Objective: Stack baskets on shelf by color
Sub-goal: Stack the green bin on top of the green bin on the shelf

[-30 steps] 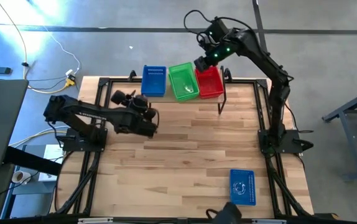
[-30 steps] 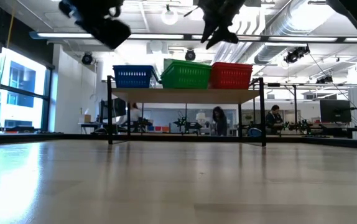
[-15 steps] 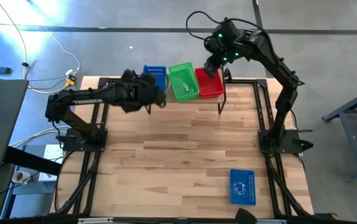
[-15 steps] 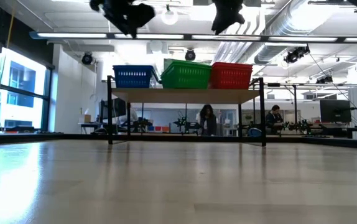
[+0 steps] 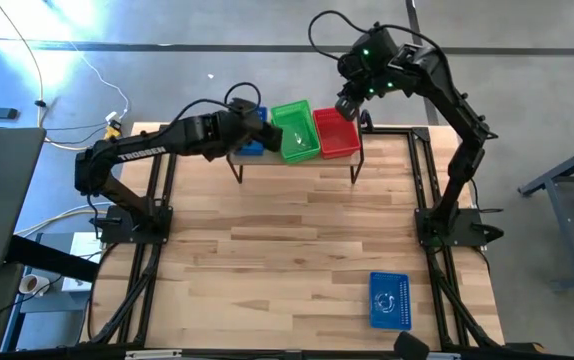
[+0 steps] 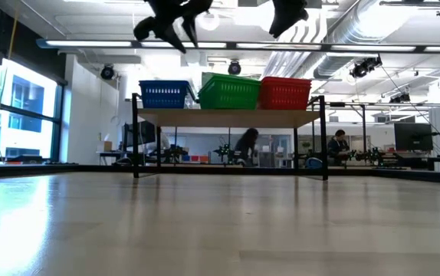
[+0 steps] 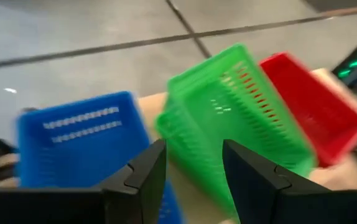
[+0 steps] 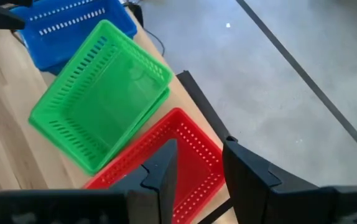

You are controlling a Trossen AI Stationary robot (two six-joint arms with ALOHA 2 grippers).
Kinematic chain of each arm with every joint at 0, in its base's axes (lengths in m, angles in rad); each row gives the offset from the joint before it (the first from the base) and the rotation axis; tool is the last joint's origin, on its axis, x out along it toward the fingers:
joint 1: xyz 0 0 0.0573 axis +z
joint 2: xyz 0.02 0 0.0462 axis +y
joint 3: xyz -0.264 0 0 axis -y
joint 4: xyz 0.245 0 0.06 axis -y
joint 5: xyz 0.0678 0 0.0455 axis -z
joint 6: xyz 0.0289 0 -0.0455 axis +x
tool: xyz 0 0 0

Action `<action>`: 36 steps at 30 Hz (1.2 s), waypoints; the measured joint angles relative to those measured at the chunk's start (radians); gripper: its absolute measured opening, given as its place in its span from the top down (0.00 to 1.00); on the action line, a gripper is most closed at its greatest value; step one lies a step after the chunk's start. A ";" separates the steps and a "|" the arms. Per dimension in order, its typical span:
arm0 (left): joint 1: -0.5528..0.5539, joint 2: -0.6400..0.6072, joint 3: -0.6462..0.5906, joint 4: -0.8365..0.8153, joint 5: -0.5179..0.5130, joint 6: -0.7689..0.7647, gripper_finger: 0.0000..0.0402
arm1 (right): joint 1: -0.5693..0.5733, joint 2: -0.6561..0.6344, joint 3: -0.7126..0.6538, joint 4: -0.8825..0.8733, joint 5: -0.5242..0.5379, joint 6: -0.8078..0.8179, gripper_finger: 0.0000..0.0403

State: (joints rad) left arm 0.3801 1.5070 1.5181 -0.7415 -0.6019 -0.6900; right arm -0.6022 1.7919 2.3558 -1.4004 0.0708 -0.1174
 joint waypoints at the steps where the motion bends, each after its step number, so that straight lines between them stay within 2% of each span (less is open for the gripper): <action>1: 0.000 0.000 0.000 0.022 0.025 -0.006 0.63 | 0.000 0.000 0.000 -0.005 0.000 -0.004 0.72; 6: -0.002 0.000 0.002 0.143 0.072 0.019 0.63 | 0.000 0.000 0.000 -0.037 0.000 -0.008 0.72; 16: -0.002 0.006 0.093 0.177 0.038 0.020 0.63 | 0.000 0.000 0.000 -0.070 0.007 -0.059 0.72; 28: -0.009 0.120 0.099 0.101 -0.022 -0.063 0.63 | -0.024 0.001 0.000 -0.066 0.008 -0.083 0.72; 36: -0.016 0.154 0.099 0.039 -0.070 -0.142 0.63 | -0.052 0.001 0.000 -0.066 0.008 -0.067 0.72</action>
State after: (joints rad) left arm 0.3641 1.6608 1.6173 -0.7028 -0.6722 -0.8320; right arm -0.6544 1.7931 2.3558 -1.4666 0.0790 -0.1844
